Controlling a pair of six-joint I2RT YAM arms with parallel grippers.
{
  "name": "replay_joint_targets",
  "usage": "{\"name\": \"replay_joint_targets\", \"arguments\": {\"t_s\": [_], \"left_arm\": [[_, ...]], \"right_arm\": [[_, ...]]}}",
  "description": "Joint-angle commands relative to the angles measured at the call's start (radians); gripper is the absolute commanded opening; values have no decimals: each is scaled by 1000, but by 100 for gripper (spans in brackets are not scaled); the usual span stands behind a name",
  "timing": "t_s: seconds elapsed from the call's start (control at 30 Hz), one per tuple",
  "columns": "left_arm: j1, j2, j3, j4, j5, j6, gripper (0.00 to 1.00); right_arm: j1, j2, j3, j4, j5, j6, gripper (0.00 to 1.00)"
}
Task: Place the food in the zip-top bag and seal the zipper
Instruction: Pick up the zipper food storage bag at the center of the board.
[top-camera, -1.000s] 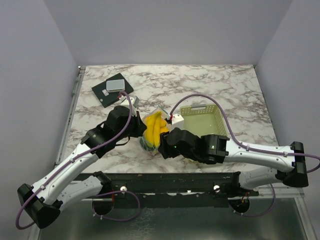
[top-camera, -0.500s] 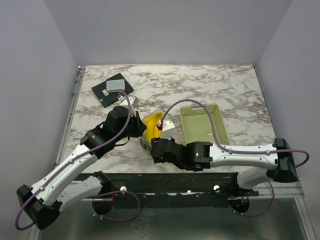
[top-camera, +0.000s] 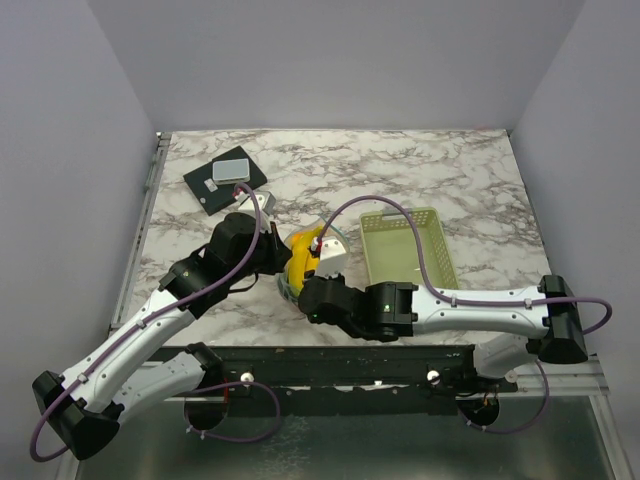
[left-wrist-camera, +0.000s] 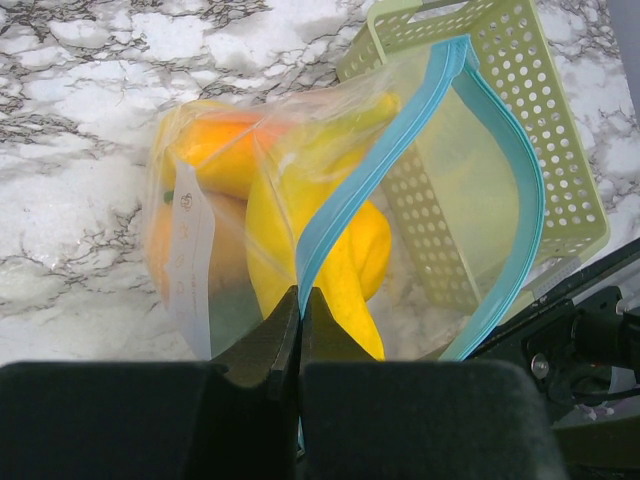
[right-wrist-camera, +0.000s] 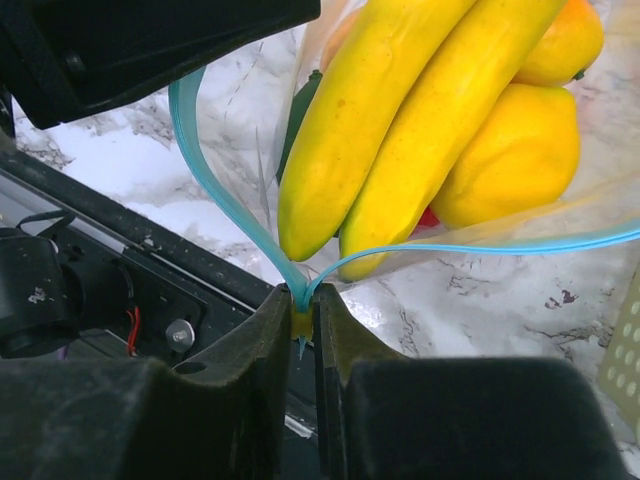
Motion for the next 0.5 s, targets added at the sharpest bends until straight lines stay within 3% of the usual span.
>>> {"name": "replay_joint_targets", "arguments": {"t_s": [0.0, 0.07, 0.17, 0.33, 0.47], "left_arm": [[2, -17, 1, 6, -6, -3, 0], [2, -15, 1, 6, -6, -3, 0], [3, -12, 5, 4, -3, -3, 0], [2, -11, 15, 0, -11, 2, 1], [2, -6, 32, -4, -22, 7, 13]], "right_arm": [[9, 19, 40, -51, 53, 21, 17], [8, 31, 53, -72, 64, 26, 14], [9, 40, 73, -105, 76, 30, 1], [10, 24, 98, -139, 86, -16, 1], [9, 9, 126, -173, 72, -78, 1]]}}
